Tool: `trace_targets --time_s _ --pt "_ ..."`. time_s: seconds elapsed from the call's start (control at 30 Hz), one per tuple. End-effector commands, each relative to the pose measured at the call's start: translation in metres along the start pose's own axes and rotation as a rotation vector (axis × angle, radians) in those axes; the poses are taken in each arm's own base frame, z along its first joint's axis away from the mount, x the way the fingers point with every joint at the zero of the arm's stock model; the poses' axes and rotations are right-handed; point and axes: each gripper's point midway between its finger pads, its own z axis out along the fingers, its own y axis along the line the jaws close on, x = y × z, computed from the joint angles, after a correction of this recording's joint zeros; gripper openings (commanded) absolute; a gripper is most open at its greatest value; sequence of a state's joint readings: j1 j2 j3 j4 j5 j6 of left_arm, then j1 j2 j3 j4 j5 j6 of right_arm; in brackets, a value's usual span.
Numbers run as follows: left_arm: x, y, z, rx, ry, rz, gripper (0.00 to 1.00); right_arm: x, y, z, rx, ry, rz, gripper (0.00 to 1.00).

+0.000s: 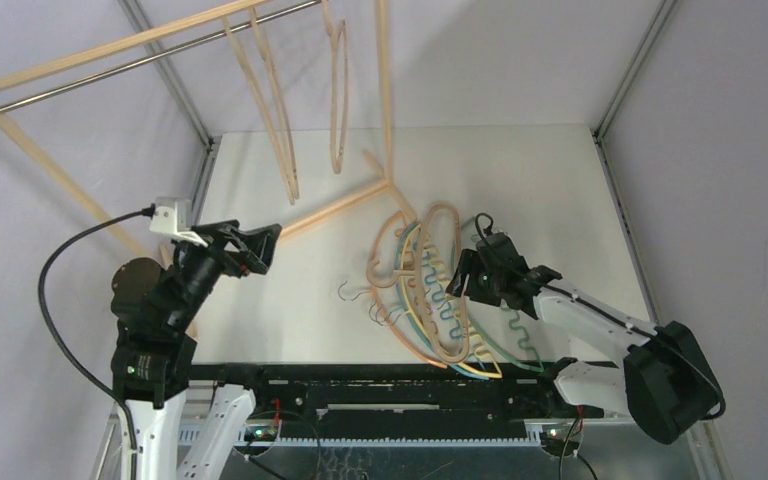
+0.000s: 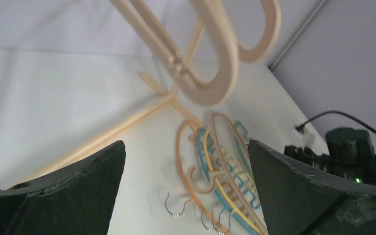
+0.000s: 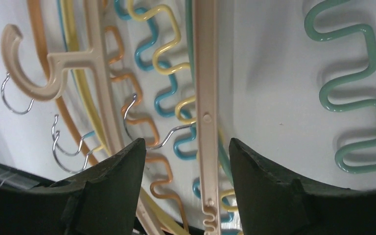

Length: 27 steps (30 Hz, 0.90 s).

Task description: Organize the hangers

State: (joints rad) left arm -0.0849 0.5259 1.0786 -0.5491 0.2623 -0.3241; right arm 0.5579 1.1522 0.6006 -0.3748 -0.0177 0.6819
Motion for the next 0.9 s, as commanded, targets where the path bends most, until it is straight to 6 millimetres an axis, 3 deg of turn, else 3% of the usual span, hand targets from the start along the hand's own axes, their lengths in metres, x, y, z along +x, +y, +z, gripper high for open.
trace_targets --time_s 0.0,0.23,0.37,0.43,0.63,0.87 --pt "0.042 -0.001 0.001 0.046 0.101 -0.053 1.00 -0.021 0.011 0.013 -0.021 -0.074 0.025 0.68" --pt "0.081 0.003 -0.009 0.059 0.169 -0.081 0.99 -0.022 0.006 0.028 0.010 -0.073 0.024 0.54" --pt "0.098 0.002 -0.012 0.084 0.201 -0.102 0.99 -0.023 0.006 0.029 0.012 -0.078 0.018 0.26" --pt "0.109 -0.001 -0.011 0.110 0.226 -0.126 0.99 -0.024 0.004 0.026 0.020 -0.088 0.016 0.20" --pt "0.140 -0.007 -0.009 0.185 0.279 -0.192 0.99 -0.036 0.020 0.002 -0.062 -0.153 0.016 0.02" --pt "0.153 -0.019 -0.006 0.285 0.289 -0.253 1.00 -0.058 0.049 -0.040 -0.215 -0.259 0.043 0.00"
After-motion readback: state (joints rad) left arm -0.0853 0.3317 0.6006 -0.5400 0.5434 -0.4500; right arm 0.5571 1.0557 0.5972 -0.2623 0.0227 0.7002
